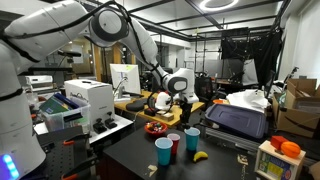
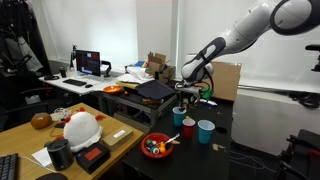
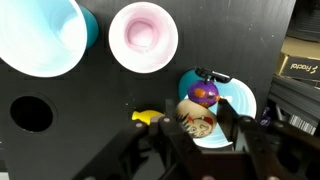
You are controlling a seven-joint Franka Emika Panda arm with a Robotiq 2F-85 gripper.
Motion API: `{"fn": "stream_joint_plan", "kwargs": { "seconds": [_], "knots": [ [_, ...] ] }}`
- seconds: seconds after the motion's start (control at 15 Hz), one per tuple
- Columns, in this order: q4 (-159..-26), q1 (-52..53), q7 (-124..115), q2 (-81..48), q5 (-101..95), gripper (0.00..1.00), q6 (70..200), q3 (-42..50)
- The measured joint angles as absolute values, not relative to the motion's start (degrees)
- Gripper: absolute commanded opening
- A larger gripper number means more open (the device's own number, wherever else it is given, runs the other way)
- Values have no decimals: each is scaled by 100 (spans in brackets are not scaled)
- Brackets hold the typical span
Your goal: Put some of the things in the bowl into the blue cup at the back of the line of cups
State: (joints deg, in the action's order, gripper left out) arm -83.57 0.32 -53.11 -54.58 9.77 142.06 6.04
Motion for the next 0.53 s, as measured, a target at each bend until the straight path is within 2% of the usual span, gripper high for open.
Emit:
{"fn": "stream_joint_plan", "kwargs": {
  "seconds": [0.53],
  "knots": [
    [-8406, 235, -5319, -5450, 972, 21, 14512, 879]
  ]
}}
